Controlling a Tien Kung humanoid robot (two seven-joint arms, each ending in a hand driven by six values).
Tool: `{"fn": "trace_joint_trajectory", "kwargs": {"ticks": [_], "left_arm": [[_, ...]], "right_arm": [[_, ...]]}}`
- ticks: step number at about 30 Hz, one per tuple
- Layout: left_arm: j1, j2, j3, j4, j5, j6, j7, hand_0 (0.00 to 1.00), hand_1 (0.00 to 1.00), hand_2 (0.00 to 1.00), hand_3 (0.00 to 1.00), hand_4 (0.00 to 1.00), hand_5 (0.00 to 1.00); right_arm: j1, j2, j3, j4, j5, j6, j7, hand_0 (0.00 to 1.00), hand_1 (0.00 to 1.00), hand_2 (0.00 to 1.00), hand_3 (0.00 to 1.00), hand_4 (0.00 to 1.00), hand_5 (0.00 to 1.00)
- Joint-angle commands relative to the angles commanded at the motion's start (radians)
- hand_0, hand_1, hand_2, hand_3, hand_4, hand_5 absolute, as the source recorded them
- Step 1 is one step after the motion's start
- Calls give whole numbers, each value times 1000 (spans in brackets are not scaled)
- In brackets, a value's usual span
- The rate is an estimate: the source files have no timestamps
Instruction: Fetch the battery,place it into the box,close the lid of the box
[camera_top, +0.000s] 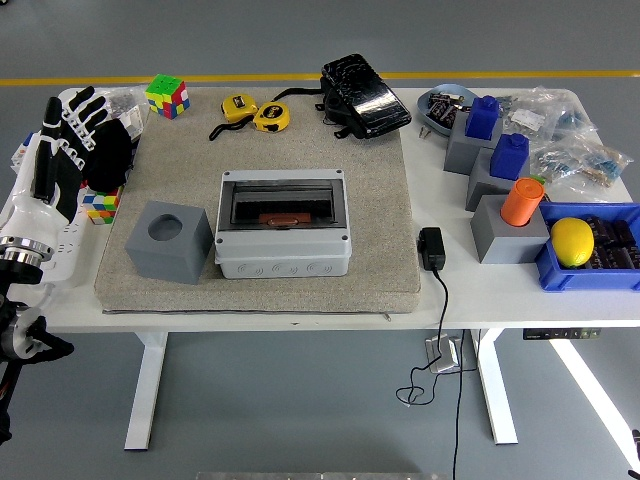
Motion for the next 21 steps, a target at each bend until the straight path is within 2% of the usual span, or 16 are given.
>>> {"fn": "trace_joint_trajectory", "kwargs": {"ticks": [21], "left_arm": [[-10, 9, -2, 3, 29, -16, 38, 894, 900, 863, 863, 998, 998]], "right_arm": [[11, 2, -2, 0, 9, 0, 5, 820, 806, 769, 790, 998, 998]]}}
